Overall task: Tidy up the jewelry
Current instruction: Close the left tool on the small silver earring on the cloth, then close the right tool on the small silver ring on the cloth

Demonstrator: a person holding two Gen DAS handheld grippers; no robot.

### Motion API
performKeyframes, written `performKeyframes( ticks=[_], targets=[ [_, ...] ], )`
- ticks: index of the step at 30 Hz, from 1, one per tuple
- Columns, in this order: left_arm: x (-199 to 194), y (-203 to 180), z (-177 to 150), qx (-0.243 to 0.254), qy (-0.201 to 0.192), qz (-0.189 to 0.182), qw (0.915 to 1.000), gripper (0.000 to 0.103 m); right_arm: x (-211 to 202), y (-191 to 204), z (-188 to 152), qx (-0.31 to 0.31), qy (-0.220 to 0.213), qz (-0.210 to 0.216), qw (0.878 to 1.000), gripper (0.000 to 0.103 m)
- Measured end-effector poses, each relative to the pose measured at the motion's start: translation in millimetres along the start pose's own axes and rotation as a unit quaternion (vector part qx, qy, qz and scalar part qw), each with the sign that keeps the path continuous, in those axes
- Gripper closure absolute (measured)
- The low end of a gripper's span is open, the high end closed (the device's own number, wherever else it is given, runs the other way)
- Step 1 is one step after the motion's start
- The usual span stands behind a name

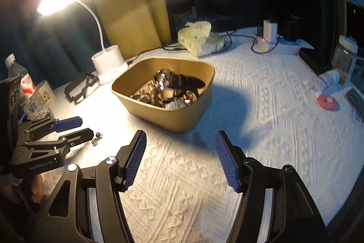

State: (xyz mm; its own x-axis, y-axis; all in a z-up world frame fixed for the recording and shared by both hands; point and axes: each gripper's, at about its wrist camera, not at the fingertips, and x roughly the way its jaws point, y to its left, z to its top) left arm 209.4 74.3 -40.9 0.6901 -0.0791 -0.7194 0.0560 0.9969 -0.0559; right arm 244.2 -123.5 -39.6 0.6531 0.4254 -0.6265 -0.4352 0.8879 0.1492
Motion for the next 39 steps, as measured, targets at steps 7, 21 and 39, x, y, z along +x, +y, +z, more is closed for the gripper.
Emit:
performKeyframes(
  ticks=[7, 21, 39],
  targets=[
    [17, -3, -6, 0.010, 0.035, 0.016, 0.9992, 0.052, 3, -8, 0, 0.012, 0.002, -0.001, 1.000, 0.040],
    [32, -7, 5, 0.025, 0.042, 0.029, 0.9984, 0.088, 14, -19, 0, 0.023, 0.010, 0.001, 1.000, 0.040],
    [-10, -6, -2, 0.027, 0.002, 0.014, 0.9995, 0.088, 5, 17, -6, -0.009, 0.012, 0.026, 1.000, 0.040]
  ],
)
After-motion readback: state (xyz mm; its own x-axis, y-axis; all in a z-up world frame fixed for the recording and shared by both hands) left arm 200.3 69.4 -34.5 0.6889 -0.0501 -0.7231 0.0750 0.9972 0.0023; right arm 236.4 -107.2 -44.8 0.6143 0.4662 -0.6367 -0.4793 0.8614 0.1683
